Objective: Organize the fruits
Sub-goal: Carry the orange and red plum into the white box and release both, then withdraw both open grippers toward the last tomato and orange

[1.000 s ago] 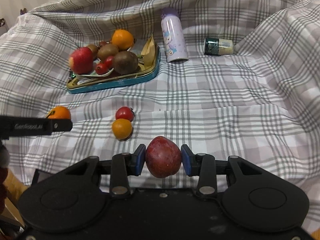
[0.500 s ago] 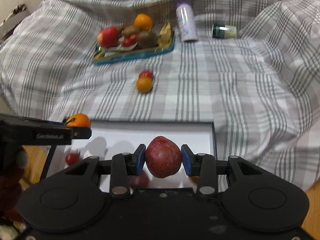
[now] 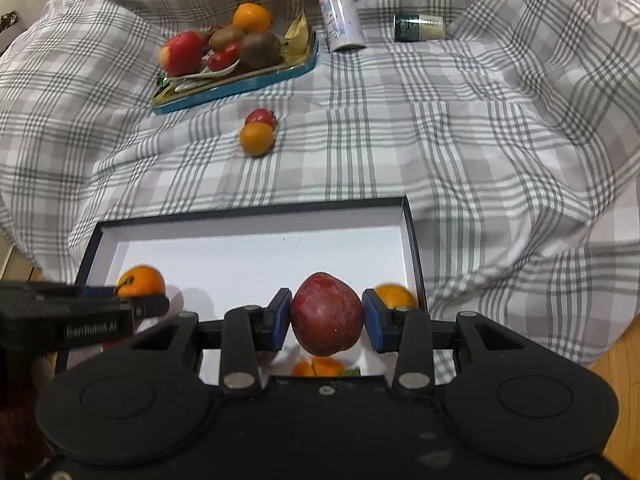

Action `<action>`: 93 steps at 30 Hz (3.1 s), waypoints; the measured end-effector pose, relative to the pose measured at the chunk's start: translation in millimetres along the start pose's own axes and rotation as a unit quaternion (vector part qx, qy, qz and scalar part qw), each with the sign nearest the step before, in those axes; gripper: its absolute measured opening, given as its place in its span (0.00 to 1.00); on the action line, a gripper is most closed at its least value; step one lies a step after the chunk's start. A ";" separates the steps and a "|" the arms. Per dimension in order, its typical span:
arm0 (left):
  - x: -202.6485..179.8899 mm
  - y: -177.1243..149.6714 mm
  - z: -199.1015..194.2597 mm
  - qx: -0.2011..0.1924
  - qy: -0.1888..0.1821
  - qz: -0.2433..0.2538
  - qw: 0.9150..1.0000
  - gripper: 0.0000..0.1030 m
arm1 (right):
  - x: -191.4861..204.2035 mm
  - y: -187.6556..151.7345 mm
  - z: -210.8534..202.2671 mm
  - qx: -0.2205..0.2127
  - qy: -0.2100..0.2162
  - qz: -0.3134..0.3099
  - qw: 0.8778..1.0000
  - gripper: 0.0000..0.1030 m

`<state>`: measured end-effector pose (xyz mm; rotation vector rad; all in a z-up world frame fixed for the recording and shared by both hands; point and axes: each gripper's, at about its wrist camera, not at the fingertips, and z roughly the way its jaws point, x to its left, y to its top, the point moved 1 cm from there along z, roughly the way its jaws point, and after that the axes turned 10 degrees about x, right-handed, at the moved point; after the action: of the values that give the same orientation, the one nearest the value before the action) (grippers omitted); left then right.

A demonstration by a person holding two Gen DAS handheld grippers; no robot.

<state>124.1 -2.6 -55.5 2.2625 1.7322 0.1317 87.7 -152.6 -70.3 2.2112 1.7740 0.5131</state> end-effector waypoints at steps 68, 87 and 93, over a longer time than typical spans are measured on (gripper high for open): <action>22.3 36.4 -11.2 -0.027 0.038 -0.048 0.998 0.50 | 15.5 38.3 15.4 -0.012 0.004 -0.017 1.000 0.39; 46.5 70.8 2.2 -0.037 0.073 -0.058 0.995 0.50 | 47.1 109.4 57.3 -0.010 0.018 -0.045 0.999 0.43; 59.4 79.7 5.4 -0.033 0.067 -0.073 0.995 0.50 | 58.7 125.7 77.8 -0.002 0.015 -0.051 0.999 0.43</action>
<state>215.8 34.5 -44.2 2.1163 1.9233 0.3108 243.3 -121.7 -82.2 2.1071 1.8880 0.5286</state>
